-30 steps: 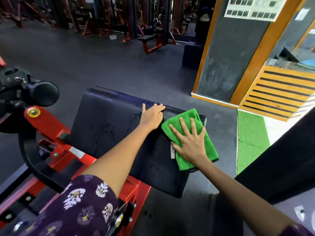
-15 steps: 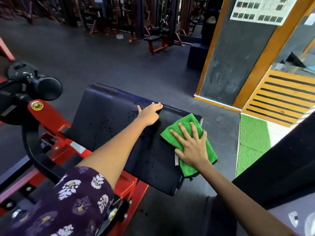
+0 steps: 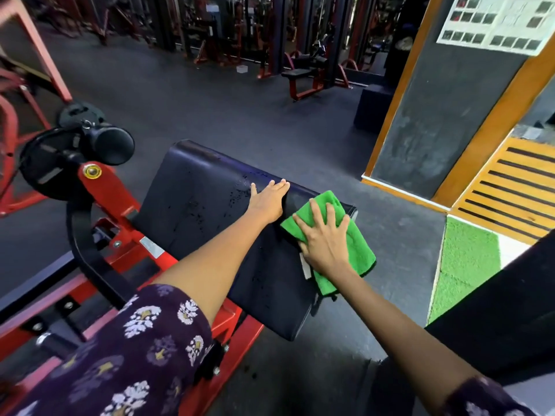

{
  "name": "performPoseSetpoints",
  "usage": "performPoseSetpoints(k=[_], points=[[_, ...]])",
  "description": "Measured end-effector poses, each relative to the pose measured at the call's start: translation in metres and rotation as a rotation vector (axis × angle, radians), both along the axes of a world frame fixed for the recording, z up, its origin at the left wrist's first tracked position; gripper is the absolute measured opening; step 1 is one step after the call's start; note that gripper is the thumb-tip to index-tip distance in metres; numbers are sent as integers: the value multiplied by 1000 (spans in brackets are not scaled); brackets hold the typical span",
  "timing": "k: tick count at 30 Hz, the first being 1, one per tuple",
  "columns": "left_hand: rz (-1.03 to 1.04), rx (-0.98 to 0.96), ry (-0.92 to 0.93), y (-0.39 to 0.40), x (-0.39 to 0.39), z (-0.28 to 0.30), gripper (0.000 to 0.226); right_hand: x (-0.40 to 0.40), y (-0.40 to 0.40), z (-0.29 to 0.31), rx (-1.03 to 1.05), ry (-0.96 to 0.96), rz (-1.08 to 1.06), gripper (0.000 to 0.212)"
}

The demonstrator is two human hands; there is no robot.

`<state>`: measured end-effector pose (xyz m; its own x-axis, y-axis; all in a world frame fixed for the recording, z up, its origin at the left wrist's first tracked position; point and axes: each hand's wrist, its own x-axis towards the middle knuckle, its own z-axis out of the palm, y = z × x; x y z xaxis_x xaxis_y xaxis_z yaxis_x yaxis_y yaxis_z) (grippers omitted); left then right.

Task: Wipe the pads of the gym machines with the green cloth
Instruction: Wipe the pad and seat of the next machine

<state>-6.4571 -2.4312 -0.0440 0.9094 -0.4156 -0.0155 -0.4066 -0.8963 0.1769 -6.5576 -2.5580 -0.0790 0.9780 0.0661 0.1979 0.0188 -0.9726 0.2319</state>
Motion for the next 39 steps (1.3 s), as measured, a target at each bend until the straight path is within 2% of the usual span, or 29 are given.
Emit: performPoseSetpoints(k=[2, 5, 7, 8, 10, 13, 16, 19, 20, 23, 25, 27, 31, 33, 36, 38, 39], points=[[12, -3, 10, 0, 1, 0, 73, 6, 11, 0, -16, 22, 29, 65], [15, -13, 0, 1, 2, -2, 75, -7, 11, -14, -149, 87, 199, 75], [-1, -16, -3, 4, 2, -4, 76, -15, -5, -20, -193, 42, 314, 76], [-8, -16, 2, 5, 2, -6, 77, -16, -16, -22, -187, 7, 300, 73], [-19, -14, 2, 7, 2, -6, 80, -9, -25, -13, -100, -38, 119, 71], [-35, -6, 10, 10, 7, -1, 80, 8, -7, 8, 41, -15, -78, 69], [-40, -14, -1, 8, 7, 2, 79, 4, 8, -7, -64, 11, 38, 71], [-33, -40, -33, 7, -5, -13, 78, -22, -2, -30, -212, 30, 277, 80], [-23, -57, -42, 7, -10, -18, 79, -28, -10, -33, -233, 26, 296, 84], [-54, -112, -49, 17, -21, -28, 82, -25, -13, -20, -136, -26, 66, 84], [-76, -144, -4, 25, -30, -35, 83, -25, 9, -17, -83, 30, -88, 80], [-88, -167, 28, 31, -36, -38, 83, -30, 29, -31, -130, 95, -16, 82], [-115, -195, 57, 44, -52, -48, 81, -51, 23, -60, -301, 126, 377, 90], [-123, -216, 69, 51, -67, -62, 81, -49, 11, -49, -261, 108, 337, 89], [-101, -275, 80, 67, -88, -92, 81, -33, 27, -35, -143, 112, 89, 82], [-22, -364, 70, 74, -97, -111, 80, -32, 49, -36, -174, 129, 101, 80], [38, -411, 65, 75, -102, -119, 79, -35, 56, -43, -235, 146, 186, 78]])
